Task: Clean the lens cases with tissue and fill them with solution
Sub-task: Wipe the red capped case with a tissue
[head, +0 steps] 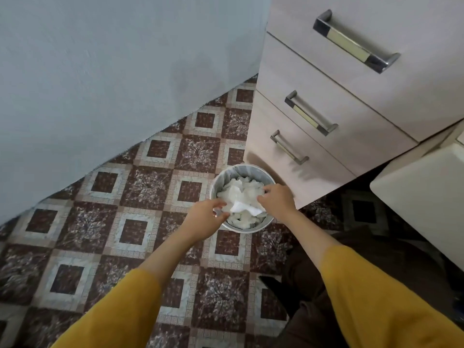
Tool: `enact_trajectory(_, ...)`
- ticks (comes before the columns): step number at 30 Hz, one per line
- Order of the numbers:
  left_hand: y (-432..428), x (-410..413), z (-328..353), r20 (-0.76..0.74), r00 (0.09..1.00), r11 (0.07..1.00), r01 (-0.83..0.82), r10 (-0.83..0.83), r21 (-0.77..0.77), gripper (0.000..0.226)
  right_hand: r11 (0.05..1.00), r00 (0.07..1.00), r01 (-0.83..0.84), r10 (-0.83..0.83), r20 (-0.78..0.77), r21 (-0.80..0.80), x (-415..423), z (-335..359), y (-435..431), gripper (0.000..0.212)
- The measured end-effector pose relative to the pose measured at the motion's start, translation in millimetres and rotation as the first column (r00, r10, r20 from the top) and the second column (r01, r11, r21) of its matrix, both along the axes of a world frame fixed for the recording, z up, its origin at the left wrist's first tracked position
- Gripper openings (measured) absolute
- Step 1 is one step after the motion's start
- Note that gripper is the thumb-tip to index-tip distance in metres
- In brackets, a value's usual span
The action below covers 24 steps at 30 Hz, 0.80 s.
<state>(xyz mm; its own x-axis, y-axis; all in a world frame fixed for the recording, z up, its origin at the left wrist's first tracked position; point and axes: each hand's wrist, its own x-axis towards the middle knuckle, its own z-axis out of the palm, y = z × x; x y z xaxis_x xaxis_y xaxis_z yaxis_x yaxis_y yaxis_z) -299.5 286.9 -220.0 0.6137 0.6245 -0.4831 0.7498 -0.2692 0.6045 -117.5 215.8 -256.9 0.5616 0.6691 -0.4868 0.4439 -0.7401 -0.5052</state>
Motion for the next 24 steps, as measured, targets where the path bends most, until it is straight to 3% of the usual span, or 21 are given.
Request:
enact_trajectory(9,-7,7,20,0.01,1.0,0.999,0.022,-0.022,0.025,0.039,0.997,0.995,-0.076,0.077,-0.061,0.02,-3,25,-13,0.046)
enact_trajectory(24,-63,8,143,0.115,0.974,0.952,0.159,-0.194,0.26,0.031,0.93,0.982,-0.188,0.173,0.077,0.315,-14,168,-97,0.041)
